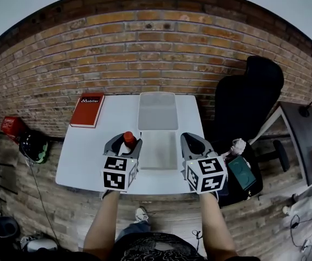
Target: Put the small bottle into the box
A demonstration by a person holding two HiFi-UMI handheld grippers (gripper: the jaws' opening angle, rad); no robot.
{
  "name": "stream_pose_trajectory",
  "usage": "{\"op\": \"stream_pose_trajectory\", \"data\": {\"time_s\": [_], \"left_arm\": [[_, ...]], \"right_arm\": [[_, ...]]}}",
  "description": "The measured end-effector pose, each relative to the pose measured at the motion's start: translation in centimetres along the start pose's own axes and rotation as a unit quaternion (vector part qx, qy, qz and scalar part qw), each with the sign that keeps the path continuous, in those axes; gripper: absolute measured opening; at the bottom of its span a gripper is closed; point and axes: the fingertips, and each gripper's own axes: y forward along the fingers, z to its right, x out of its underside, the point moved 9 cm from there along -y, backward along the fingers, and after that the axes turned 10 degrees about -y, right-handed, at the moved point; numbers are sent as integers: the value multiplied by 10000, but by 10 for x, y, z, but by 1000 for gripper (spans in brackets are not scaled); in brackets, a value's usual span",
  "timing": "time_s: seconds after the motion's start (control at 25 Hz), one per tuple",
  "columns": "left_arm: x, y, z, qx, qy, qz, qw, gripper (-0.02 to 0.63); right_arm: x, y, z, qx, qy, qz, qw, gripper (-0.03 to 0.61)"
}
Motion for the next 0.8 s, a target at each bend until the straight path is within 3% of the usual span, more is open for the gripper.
{"op": "stream_pose_trajectory", "data": {"time_s": [0.44, 0.8], "left_arm": [[-31, 59, -53, 517, 125, -111, 9985, 232], [-40, 85, -72, 789, 144, -128, 9967, 232]], "right_arm": [[-24, 72, -2, 371, 31, -149, 9992, 21], [-30, 89, -1, 659, 28, -186, 9977, 21]]}}
